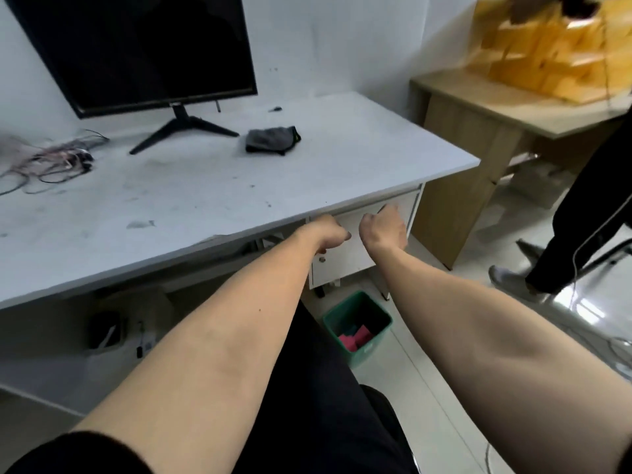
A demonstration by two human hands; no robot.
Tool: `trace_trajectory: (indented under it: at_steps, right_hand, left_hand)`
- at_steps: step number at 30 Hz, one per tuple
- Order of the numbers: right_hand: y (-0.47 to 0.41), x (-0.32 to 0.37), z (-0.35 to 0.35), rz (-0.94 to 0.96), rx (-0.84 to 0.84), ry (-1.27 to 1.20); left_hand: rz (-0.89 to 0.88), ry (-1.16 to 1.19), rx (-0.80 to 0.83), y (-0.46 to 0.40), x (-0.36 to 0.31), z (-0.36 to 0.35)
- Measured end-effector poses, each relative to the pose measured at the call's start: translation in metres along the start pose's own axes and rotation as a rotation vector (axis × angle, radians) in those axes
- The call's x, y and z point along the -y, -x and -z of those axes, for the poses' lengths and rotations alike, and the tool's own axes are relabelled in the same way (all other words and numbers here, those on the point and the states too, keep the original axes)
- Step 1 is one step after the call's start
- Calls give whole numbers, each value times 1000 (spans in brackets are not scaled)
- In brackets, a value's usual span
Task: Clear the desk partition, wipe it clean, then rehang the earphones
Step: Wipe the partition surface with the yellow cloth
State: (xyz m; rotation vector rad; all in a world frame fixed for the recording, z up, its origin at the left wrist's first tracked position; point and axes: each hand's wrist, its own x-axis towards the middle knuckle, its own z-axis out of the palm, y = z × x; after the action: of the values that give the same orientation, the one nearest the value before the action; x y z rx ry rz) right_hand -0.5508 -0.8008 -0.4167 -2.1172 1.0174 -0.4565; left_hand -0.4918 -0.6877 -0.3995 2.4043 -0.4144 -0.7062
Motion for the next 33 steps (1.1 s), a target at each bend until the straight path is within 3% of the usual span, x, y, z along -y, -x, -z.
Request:
trace_trajectory:
  at_steps: [5, 8, 13, 16, 22, 27, 30, 33]
  right_hand:
    - [7, 68, 22, 258, -68, -24]
    - [3, 113, 16, 351, -1, -11]
    - [-11, 173, -22, 444, 140, 40]
    - [-25, 200, -57, 478, 222, 100]
    - [-78, 243, -141, 597, 321, 378]
    - [-111, 267, -187, 556, 316, 497]
    - [-119, 281, -193, 565, 292, 438]
    - [-111, 307, -181, 445, 477, 185]
  left_hand:
    - [-101, 218, -42, 35, -24, 61]
    - [-151, 272, -133, 44, -23, 107]
    - [-145, 242, -424, 23, 8, 174]
    - [-101, 186, -482, 2, 29, 198]
    - [-70, 142, -514, -68, 62, 234]
    - [-3, 135, -493, -134, 88, 271]
    - [33, 159, -459, -150, 92, 292]
    - [92, 198, -388, -139, 89, 314]
